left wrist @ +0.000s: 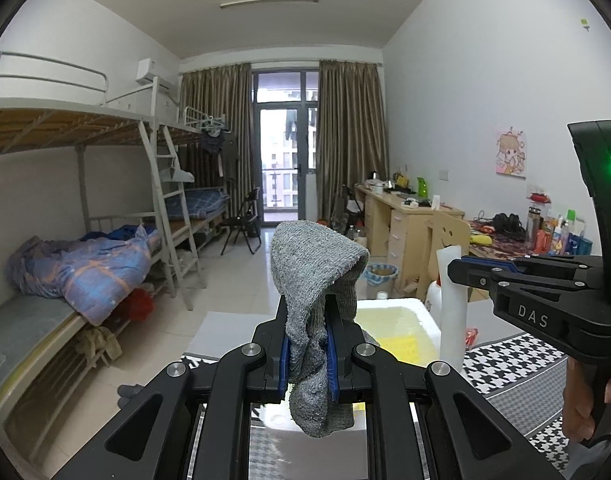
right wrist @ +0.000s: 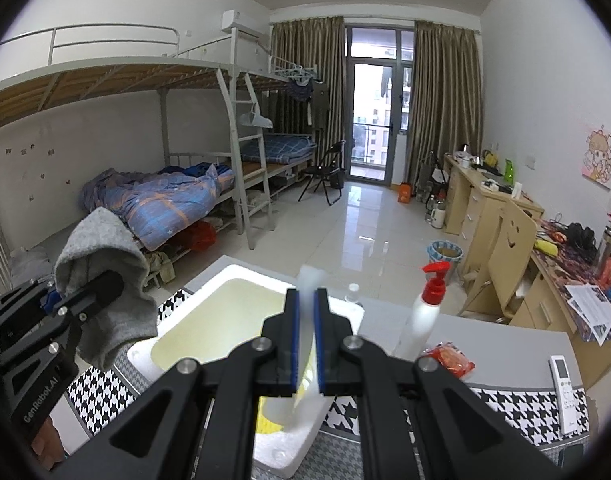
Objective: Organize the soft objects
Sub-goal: 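Carry the grey sock and white tube up over the white foam box, then lower the white tube into the foam box and open the right tool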
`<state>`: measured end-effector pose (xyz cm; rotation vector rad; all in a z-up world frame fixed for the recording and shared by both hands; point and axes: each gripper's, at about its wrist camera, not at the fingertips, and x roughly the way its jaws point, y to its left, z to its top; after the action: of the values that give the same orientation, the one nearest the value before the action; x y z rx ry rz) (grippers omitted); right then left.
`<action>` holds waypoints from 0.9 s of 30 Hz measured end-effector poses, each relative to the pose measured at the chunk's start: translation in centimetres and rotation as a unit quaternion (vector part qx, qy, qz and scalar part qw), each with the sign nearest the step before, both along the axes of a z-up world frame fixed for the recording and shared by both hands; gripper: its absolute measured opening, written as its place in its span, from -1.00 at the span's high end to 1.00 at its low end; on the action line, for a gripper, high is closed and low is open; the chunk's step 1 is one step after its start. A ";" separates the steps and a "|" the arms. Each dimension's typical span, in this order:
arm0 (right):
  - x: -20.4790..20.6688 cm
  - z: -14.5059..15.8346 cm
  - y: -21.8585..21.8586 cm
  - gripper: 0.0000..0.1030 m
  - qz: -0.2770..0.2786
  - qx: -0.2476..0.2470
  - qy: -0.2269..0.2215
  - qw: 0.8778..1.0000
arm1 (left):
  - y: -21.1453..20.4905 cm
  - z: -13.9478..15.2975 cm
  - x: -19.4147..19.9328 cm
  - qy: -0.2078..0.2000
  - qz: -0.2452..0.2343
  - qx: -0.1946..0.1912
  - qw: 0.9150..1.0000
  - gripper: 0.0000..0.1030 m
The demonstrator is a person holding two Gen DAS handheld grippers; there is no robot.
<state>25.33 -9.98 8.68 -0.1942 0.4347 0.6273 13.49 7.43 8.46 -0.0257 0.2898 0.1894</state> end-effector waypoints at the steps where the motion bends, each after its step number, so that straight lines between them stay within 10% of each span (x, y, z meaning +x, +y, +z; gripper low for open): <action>1: 0.0 0.0 0.2 0.83 0.001 -0.001 0.000 1.000 | 0.1 0.0 0.0 0.000 0.002 -0.001 1.000 0.71; 27: 1.1 -2.1 4.3 0.83 0.035 -0.040 0.032 0.998 | 1.0 -0.5 -1.9 0.002 0.036 -0.009 0.999 0.71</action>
<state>26.42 -5.65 6.61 -0.2663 0.5158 0.6861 11.59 8.47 7.96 -0.0534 0.2939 0.2589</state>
